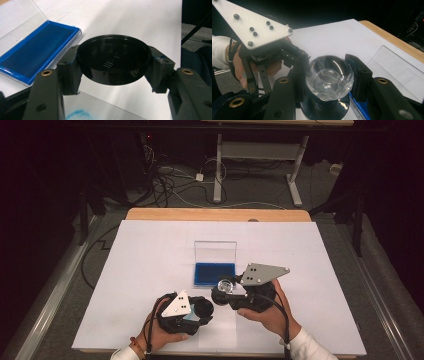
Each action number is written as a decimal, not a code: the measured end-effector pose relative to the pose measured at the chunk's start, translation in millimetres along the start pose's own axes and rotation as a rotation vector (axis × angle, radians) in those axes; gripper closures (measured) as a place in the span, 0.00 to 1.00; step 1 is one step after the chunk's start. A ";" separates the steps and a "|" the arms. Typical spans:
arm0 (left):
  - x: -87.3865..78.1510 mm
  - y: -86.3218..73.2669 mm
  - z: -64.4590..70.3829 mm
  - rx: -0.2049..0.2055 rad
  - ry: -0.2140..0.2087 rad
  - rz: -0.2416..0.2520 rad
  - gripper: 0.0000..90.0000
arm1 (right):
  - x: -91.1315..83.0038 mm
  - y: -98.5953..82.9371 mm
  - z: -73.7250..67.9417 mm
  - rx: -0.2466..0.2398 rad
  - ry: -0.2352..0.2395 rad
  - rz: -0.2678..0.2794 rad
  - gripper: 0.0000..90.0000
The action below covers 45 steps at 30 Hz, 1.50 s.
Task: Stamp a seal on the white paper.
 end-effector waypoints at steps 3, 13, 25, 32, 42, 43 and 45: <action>0.7 0.5 1.4 0.007 0.000 -0.001 0.40 | 0.3 -0.4 -0.4 0.001 0.002 -0.003 0.63; -7.7 -5.1 -5.3 0.031 0.042 -0.020 0.40 | 2.5 -2.1 -0.7 -0.007 0.000 -0.012 0.63; -18.6 -12.1 -17.8 0.007 0.091 -0.020 0.40 | 21.6 -23.3 -5.0 -0.007 0.021 -0.082 0.63; -22.3 -13.5 -20.2 0.008 0.106 -0.018 0.40 | 29.6 -33.0 -7.0 -0.006 0.028 -0.110 0.63; -29.4 -19.4 -21.3 0.003 0.121 -0.023 0.40 | 38.0 -43.4 -7.1 -0.011 0.038 -0.140 0.63; -30.5 -20.3 -21.6 0.005 0.124 -0.027 0.40 | 38.3 -43.9 -7.3 -0.012 0.039 -0.142 0.63; -32.6 -21.7 -22.8 0.002 0.128 -0.026 0.40 | 39.2 -45.2 -6.9 -0.007 0.035 -0.141 0.63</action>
Point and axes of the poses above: each handheld gripper's, and its own axes: x roughly forward along the jaws, y roughly out of its top, z roughly to its right, the point moved 3 cm from there along x, roughly forward along the jaws, and after that the axes turned 4 degrees about y, right-handed, at the moved point
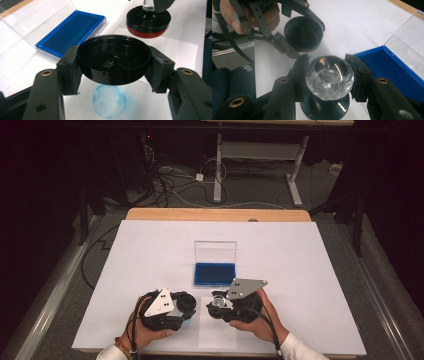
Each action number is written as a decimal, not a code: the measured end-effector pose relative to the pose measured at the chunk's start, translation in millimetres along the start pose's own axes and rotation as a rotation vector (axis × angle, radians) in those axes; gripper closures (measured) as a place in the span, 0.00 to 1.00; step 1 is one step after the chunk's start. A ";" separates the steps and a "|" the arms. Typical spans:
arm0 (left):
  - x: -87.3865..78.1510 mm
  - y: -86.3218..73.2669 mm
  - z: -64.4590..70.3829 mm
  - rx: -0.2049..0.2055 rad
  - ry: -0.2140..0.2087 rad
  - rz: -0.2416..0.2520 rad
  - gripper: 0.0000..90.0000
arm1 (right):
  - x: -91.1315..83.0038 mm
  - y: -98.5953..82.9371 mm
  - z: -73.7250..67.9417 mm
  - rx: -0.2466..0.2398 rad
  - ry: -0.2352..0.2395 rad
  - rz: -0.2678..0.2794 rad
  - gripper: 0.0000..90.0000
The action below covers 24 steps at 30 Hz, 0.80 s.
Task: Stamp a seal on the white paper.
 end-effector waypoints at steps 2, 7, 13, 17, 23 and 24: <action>-2.3 -1.0 -2.0 -0.006 0.007 0.003 0.40 | 1.9 -2.1 0.8 0.000 -0.002 -0.001 0.63; -5.3 -3.5 -4.9 -0.010 0.018 0.002 0.40 | 8.8 -8.6 2.6 0.008 0.007 -0.016 0.63; -7.4 -3.9 -6.0 -0.015 0.022 0.008 0.40 | 19.5 -15.4 -1.4 0.011 0.027 -0.045 0.63; -8.6 -4.3 -7.0 -0.015 0.024 0.009 0.40 | 20.9 -18.9 -2.0 0.015 0.030 -0.047 0.63; -10.6 -4.2 -8.4 -0.017 0.027 0.014 0.40 | 22.4 -27.0 -1.5 0.024 0.036 -0.055 0.63; -11.0 -4.0 -8.5 -0.017 0.028 0.015 0.40 | 23.3 -28.5 -1.7 0.020 0.032 -0.061 0.63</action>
Point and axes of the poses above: each handheld gripper's, and its own axes: x roughly forward along the jaws, y roughly out of its top, z roughly to its right, the point moved 3 cm from there along x, roughly forward along the jaws, and after that the axes turned 4 degrees about y, right-handed, at the moved point
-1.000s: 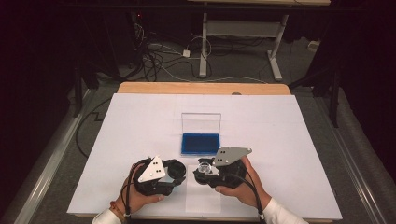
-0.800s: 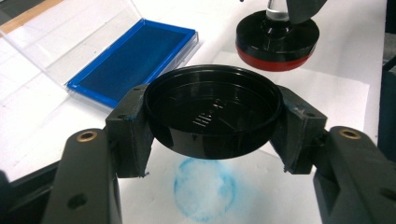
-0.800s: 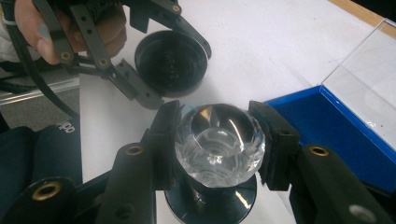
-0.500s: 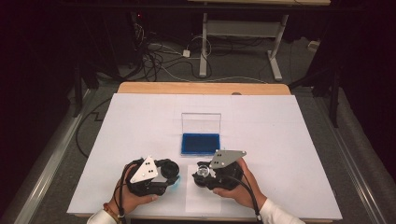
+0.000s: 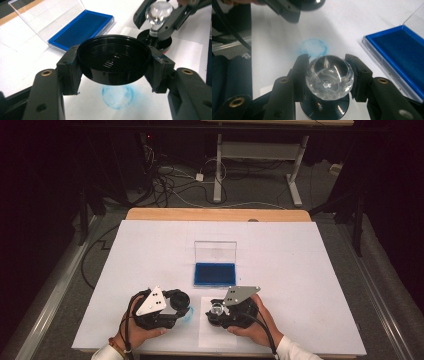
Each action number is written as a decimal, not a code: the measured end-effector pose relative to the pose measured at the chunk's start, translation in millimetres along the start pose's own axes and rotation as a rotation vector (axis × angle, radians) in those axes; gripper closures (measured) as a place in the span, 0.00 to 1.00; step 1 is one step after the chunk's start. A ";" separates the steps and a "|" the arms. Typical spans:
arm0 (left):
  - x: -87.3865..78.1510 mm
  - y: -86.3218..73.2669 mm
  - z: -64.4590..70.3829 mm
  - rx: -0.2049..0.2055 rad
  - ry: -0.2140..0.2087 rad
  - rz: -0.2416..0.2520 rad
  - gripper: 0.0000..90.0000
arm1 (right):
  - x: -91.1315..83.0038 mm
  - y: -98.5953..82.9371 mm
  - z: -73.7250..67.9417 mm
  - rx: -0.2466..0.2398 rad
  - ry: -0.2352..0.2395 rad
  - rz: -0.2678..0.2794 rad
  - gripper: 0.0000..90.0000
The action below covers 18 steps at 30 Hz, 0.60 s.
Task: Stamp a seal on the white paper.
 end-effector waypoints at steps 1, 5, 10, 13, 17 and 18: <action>-0.3 0.1 0.0 0.000 0.000 0.000 0.40 | 1.2 -1.4 0.1 0.000 -0.002 -0.004 0.63; -0.7 -0.1 -0.1 -0.001 -0.002 0.002 0.40 | 4.8 -6.0 -0.6 0.002 0.002 -0.018 0.63; -0.5 -0.2 -0.1 0.001 -0.004 0.001 0.40 | 5.3 -9.0 -1.1 0.000 0.001 -0.024 0.63; -0.3 -0.4 0.5 0.003 -0.007 0.000 0.40 | 3.8 -11.4 -1.6 -0.001 0.002 -0.019 0.63; 0.0 -0.1 0.6 0.005 -0.007 -0.003 0.40 | 3.3 -12.5 -3.5 -0.008 -0.008 -0.018 0.63; 0.2 -0.1 0.7 0.005 -0.006 -0.004 0.40 | 3.7 -12.7 -3.2 -0.005 -0.006 -0.015 0.63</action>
Point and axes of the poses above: each handheld gripper's, and its own axes: x roughly forward along the jaws, y roughly out of its top, z roughly to its right, the point moved 3 cm from there along x, roughly forward along the jaws, and after that the axes turned 4 degrees about y, right-handed, at the moved point
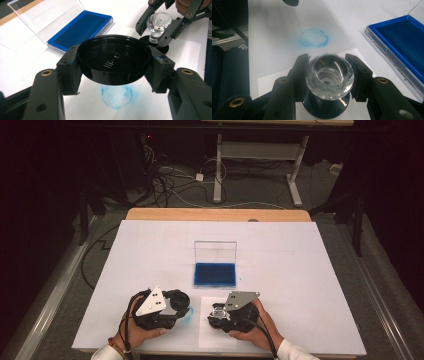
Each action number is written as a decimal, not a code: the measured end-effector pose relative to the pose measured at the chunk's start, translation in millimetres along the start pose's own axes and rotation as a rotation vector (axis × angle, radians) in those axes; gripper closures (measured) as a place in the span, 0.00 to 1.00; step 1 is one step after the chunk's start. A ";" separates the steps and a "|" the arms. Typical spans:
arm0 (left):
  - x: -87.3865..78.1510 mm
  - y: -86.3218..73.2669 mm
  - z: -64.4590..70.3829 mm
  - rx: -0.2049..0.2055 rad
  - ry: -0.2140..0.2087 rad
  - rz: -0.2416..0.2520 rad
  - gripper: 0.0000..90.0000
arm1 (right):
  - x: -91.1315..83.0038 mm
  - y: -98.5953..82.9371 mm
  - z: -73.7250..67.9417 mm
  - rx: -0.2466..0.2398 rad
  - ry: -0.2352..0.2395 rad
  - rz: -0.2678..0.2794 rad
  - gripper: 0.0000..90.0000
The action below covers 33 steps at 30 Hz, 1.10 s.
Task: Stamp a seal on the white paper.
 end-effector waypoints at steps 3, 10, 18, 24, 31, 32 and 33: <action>-0.2 0.2 0.7 0.000 0.000 0.003 0.40 | 0.6 -0.1 0.2 0.006 0.002 0.001 0.63; -0.5 -0.5 0.9 0.001 0.001 -0.001 0.40 | 0.9 0.5 0.9 0.008 0.010 -0.010 0.63; -0.7 -0.6 1.0 0.000 0.003 -0.001 0.40 | 1.2 0.1 0.7 0.011 0.015 -0.009 0.63; -0.1 -0.7 1.5 0.004 0.002 -0.005 0.40 | 1.8 -0.4 1.4 0.012 0.018 0.000 0.63; -0.4 0.0 1.4 0.006 0.003 -0.003 0.40 | 1.1 -0.5 2.3 0.028 0.025 0.000 0.63; -0.9 0.2 1.0 0.005 0.003 -0.002 0.40 | 1.3 -0.7 2.6 0.029 0.025 0.003 0.63; -1.1 0.2 0.7 0.004 0.004 -0.001 0.40 | 1.4 -0.6 2.6 0.028 0.026 0.004 0.63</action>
Point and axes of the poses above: each handheld gripper's, and its own axes: x roughly forward along the jaws, y roughly out of its top, z roughly to its right, the point moved 3 cm from there along x, roughly forward along the jaws, and after that the axes turned 4 degrees about y, right-handed, at the moved point
